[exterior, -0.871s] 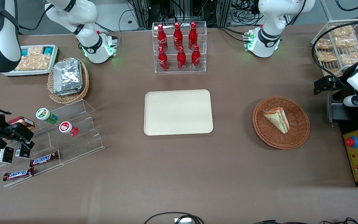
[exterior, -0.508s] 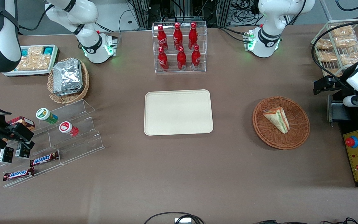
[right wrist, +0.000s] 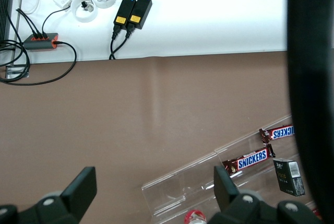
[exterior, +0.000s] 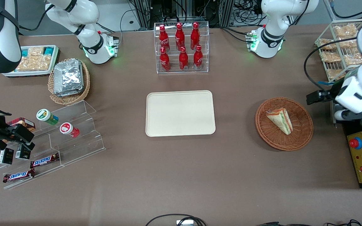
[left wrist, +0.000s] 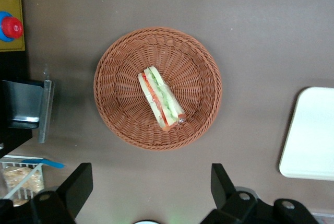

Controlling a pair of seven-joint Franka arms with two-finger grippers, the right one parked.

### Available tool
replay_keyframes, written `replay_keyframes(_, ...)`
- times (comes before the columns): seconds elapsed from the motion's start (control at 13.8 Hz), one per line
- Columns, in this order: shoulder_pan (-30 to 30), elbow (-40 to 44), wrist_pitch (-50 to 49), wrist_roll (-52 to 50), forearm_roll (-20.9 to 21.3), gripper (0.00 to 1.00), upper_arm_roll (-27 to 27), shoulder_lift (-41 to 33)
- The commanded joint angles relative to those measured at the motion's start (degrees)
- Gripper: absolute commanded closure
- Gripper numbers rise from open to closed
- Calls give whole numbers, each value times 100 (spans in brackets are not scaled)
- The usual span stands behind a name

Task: Place sandwich from basket to tray
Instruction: 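Move the left gripper over the sandwich in the wicker basket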

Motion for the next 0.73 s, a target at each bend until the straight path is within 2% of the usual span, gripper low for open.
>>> replay_keyframes(0.0,-87,-1004,806,-472,59,0,72,-358)
replay_keyframes(0.29,-87,-2173,1984,-983,68,0,72,-578)
replay_keyframes(0.65,-104,-3229,3470,-1616,68,0,54,-500)
